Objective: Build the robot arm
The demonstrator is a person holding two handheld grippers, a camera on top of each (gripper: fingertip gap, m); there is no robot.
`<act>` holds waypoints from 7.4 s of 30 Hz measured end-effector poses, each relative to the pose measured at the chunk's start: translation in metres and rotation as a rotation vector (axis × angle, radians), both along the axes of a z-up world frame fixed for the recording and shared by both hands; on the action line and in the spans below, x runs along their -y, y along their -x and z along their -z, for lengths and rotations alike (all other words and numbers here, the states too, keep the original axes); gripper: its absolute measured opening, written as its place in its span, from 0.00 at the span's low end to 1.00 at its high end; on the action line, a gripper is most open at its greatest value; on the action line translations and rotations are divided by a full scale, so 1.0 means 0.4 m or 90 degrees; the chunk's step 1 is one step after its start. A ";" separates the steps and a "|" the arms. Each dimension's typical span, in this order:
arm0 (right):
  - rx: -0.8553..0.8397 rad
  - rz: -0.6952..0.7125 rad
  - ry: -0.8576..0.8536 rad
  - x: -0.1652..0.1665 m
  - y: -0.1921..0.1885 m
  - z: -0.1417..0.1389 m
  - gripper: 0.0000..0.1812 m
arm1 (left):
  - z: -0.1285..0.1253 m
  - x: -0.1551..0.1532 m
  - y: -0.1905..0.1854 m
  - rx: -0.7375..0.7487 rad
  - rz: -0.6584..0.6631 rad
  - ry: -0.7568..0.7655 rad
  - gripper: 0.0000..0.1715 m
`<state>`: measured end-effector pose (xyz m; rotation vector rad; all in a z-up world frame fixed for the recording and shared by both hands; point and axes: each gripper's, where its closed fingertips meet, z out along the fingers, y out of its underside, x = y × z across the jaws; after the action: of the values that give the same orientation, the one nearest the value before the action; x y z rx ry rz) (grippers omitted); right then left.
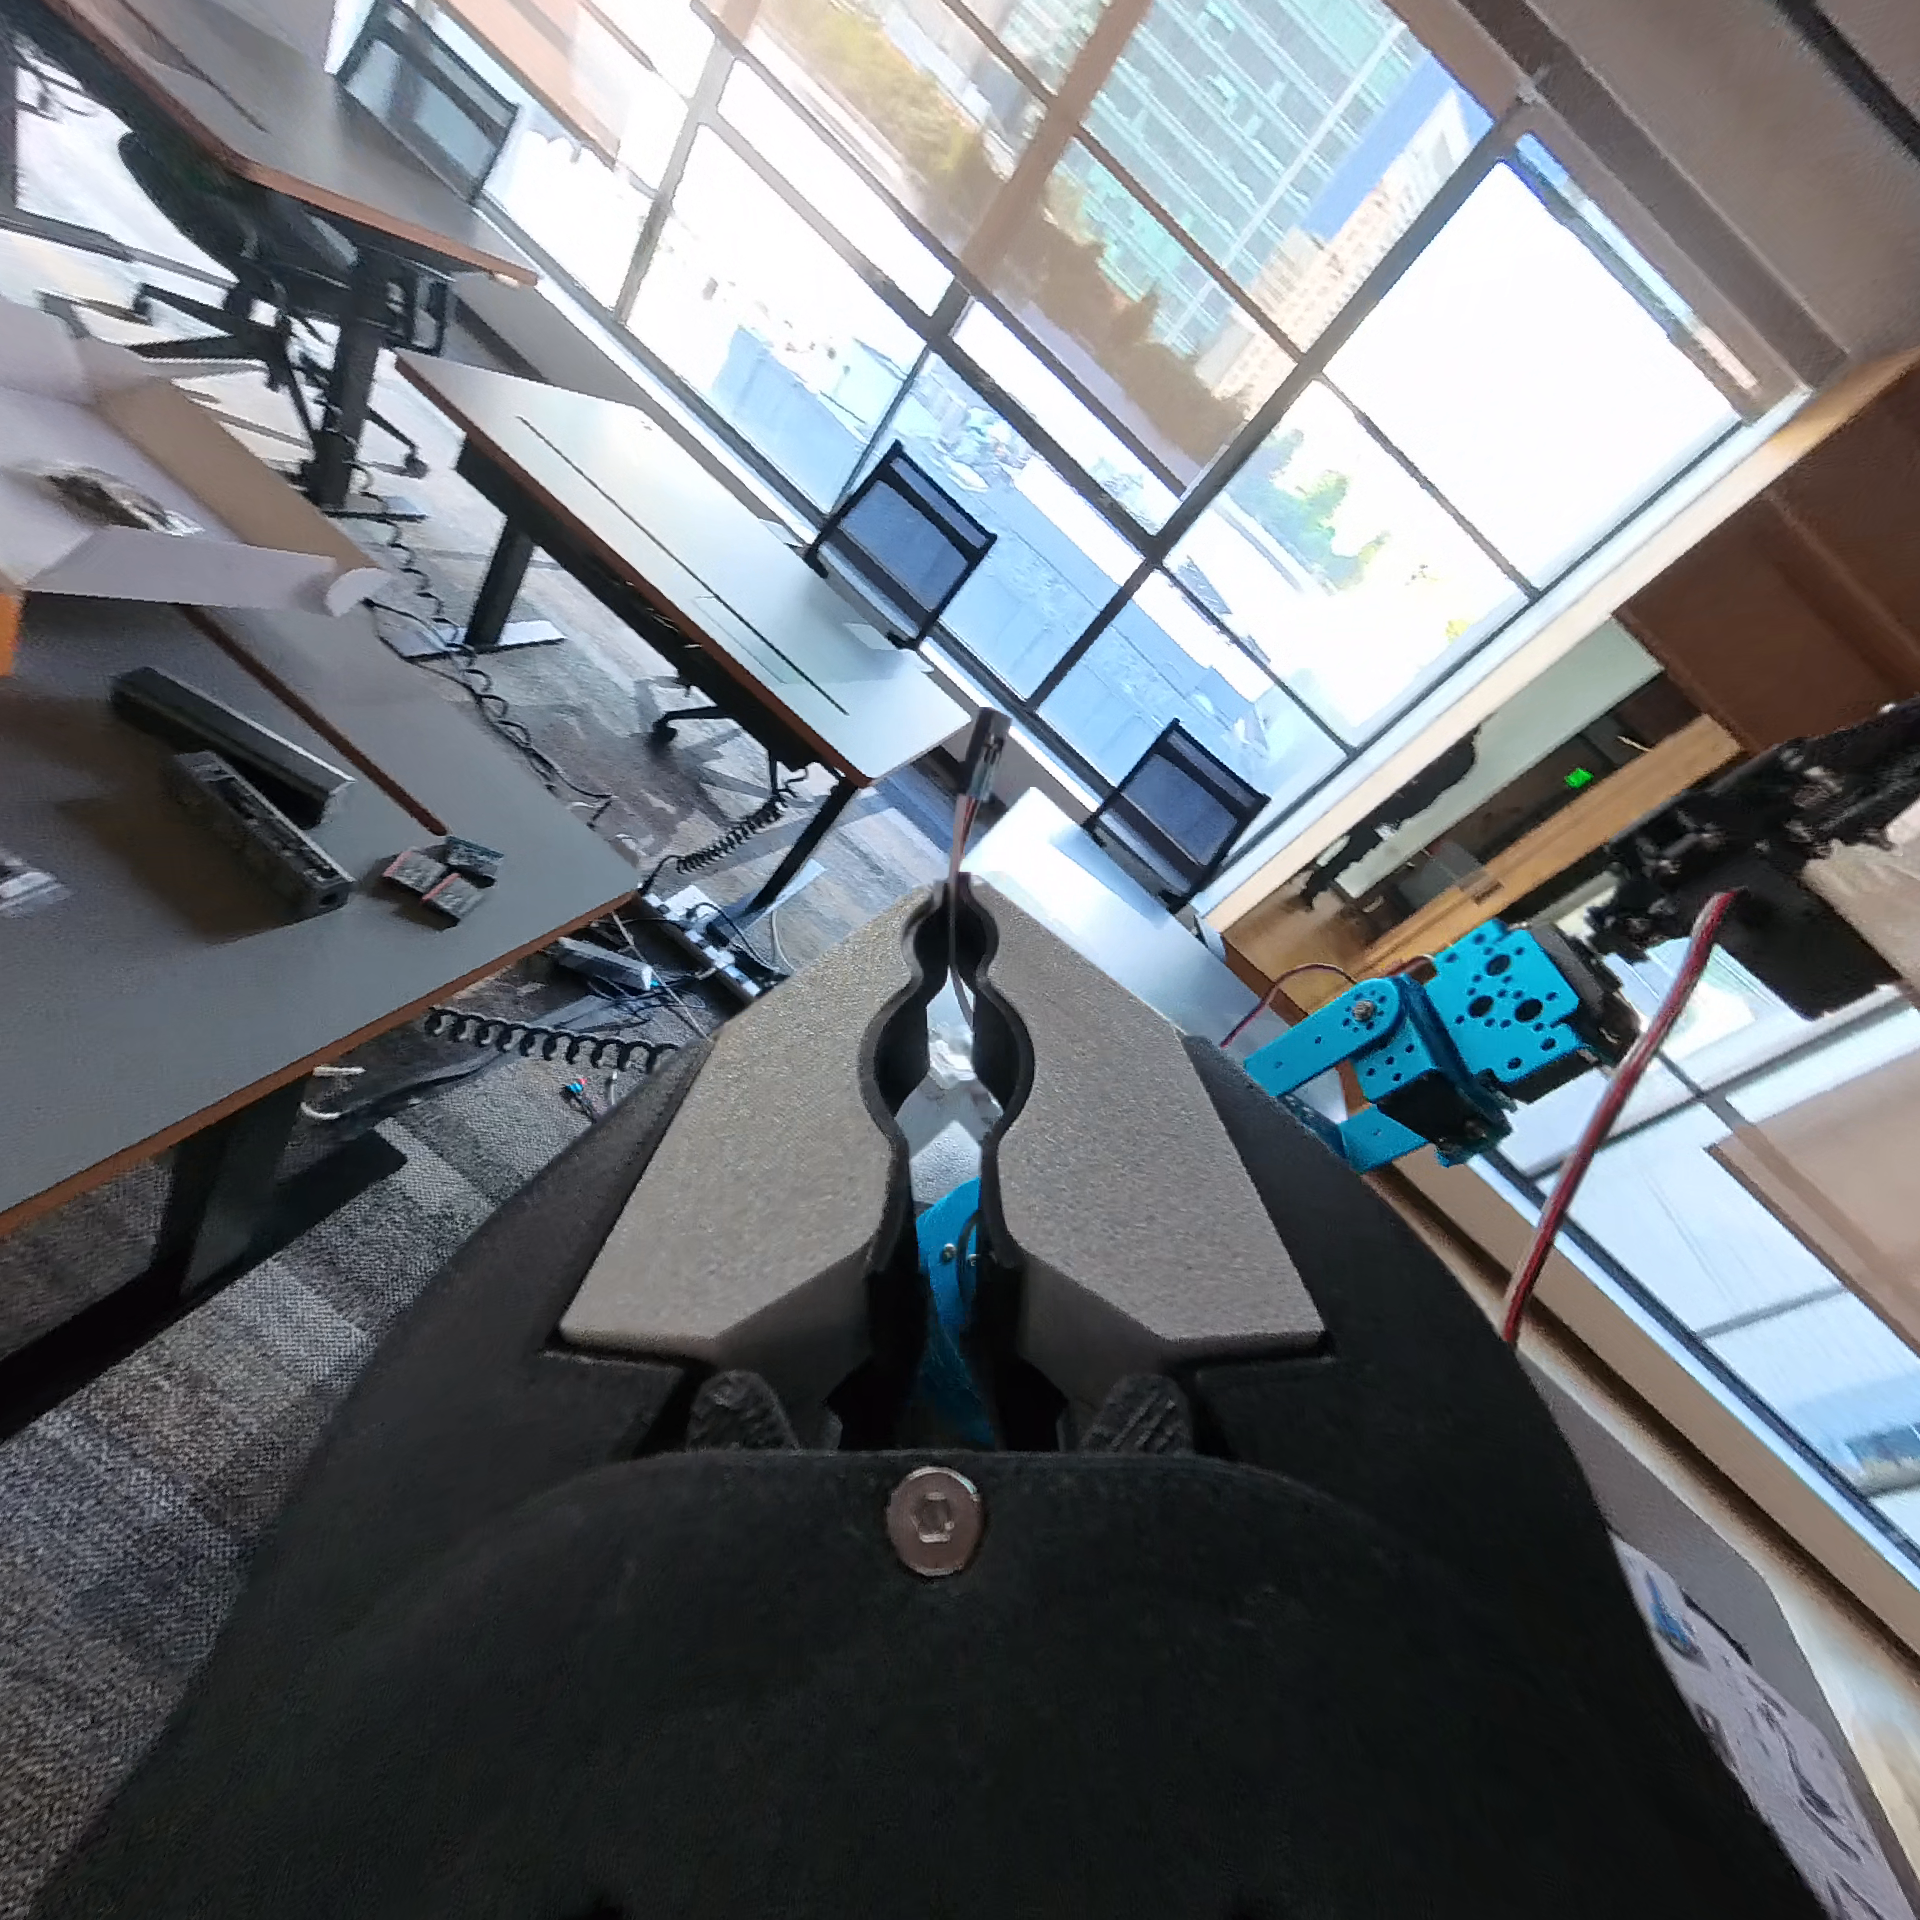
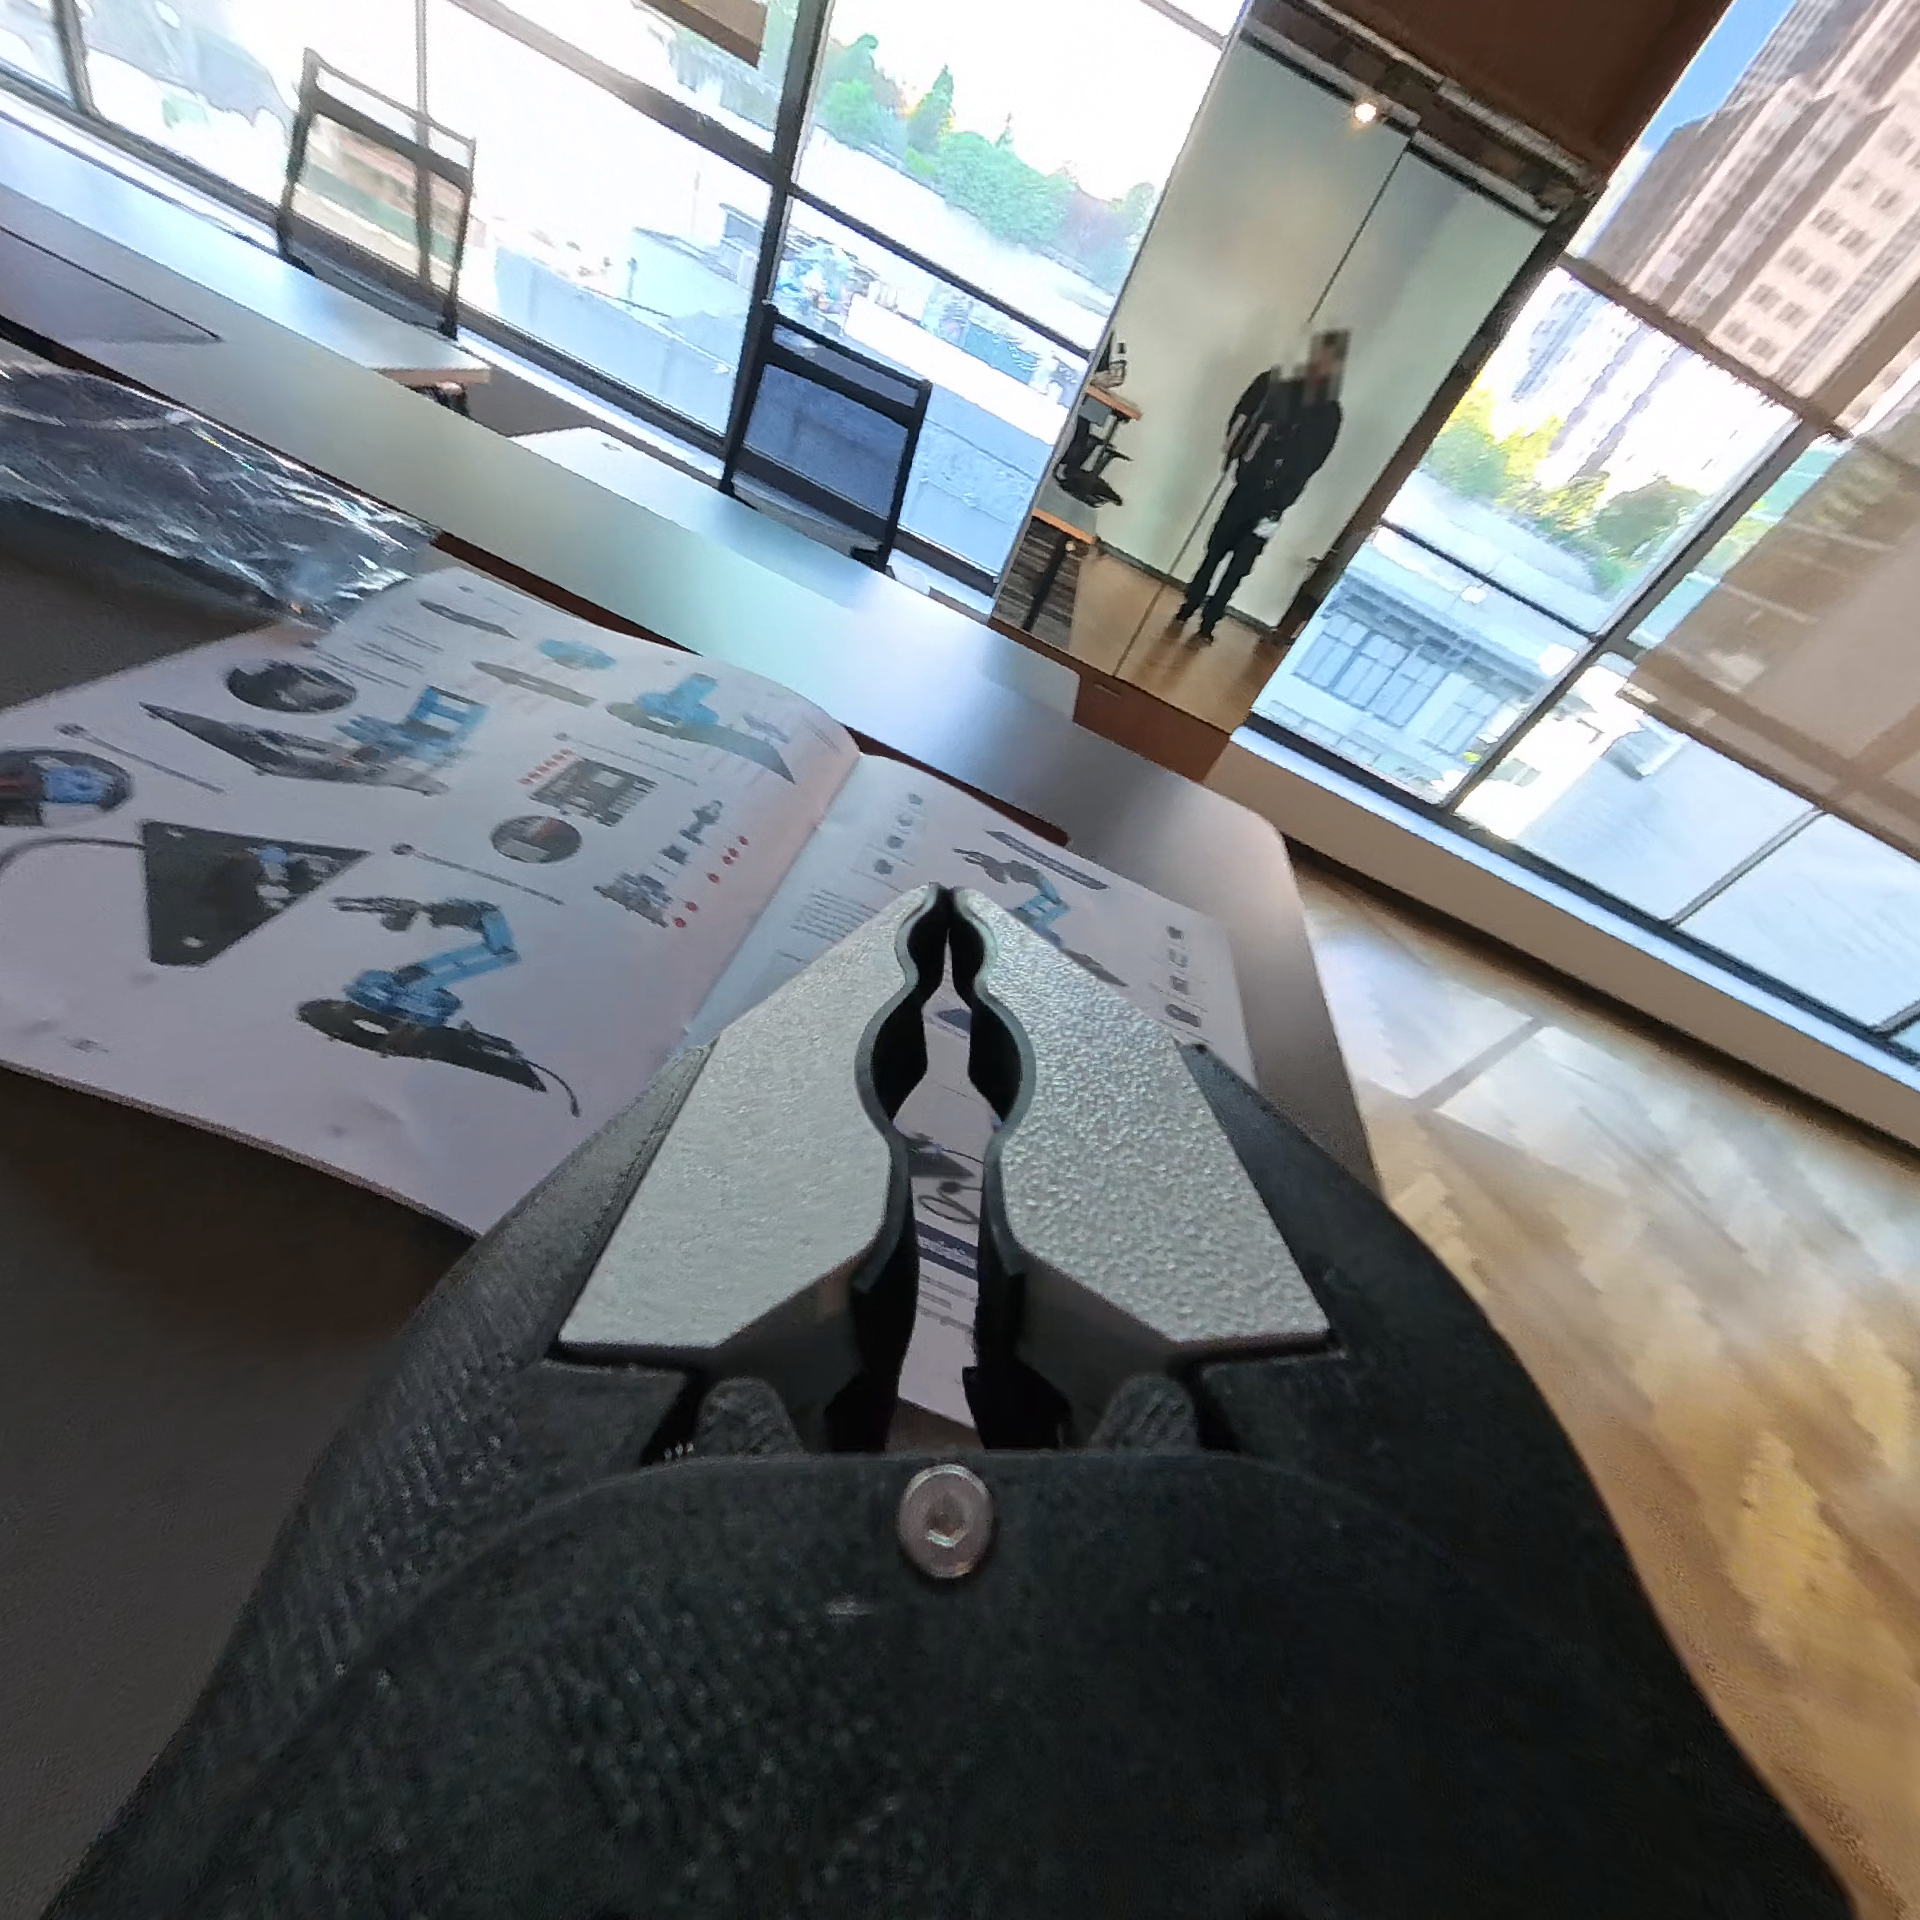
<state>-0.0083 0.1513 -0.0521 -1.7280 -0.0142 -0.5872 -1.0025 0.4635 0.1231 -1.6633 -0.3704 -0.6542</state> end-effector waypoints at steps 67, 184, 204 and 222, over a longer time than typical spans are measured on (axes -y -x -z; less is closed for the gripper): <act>-0.024 0.076 -0.105 0.107 0.933 -0.238 0.02 | 0.072 0.111 -0.087 -0.264 0.351 -0.282 0.00; -0.228 -0.196 -0.037 -0.551 2.192 -0.172 0.01 | 0.282 -0.043 -0.281 -0.405 0.717 -0.846 0.00; -0.828 -0.228 -0.081 -0.711 2.315 -0.169 0.11 | 0.278 0.045 -0.222 -0.495 0.517 -1.105 0.00; -0.523 -0.129 -0.005 -0.623 2.221 -0.042 0.01 | 0.462 -0.035 -0.207 -0.196 1.275 -0.688 0.19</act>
<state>-0.8969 0.4003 -0.0351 -1.8210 0.3852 0.2952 -0.9196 0.4773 -0.0619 -0.5053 1.8206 -1.5079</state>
